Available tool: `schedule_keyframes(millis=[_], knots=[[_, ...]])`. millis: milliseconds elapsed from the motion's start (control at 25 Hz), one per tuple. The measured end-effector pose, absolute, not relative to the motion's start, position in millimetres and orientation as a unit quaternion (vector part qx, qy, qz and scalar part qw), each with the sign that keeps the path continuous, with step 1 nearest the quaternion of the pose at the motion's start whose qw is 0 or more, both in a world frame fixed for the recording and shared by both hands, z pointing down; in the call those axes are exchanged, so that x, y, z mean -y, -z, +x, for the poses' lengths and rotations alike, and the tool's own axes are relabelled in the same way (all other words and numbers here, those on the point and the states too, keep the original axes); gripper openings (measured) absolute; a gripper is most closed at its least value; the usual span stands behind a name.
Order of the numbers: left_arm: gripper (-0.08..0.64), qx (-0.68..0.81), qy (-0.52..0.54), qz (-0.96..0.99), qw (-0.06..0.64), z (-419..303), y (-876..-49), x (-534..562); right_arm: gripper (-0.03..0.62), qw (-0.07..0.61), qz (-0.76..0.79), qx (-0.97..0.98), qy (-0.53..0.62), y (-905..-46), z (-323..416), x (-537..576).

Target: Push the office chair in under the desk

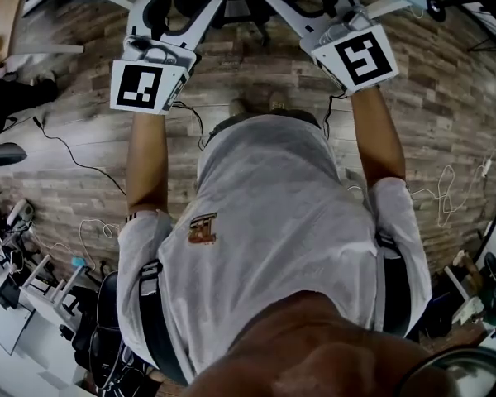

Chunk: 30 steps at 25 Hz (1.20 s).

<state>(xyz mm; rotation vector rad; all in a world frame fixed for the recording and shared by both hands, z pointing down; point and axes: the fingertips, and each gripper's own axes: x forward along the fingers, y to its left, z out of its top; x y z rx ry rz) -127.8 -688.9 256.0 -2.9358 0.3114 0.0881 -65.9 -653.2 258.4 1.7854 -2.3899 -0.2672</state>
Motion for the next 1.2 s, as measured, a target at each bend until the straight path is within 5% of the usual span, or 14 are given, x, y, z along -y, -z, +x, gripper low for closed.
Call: schedule_keyframes(millis=[240,440,1200], knots=[[0.118,-0.107,-0.073,-0.991,0.037,-131,-247,667,0.067,-0.030,0.581,0.811,0.054,-255,-81,635],[0.034,-0.120,-0.073,-0.990,0.018,-124,-259,660,0.043,-0.063,0.578,0.813,0.036,-265,-82,631],[0.020,-0.115,-0.070,-0.991,0.025,-119,-267,645,0.034,-0.065,0.559,0.826,0.030,-274,-97,625]])
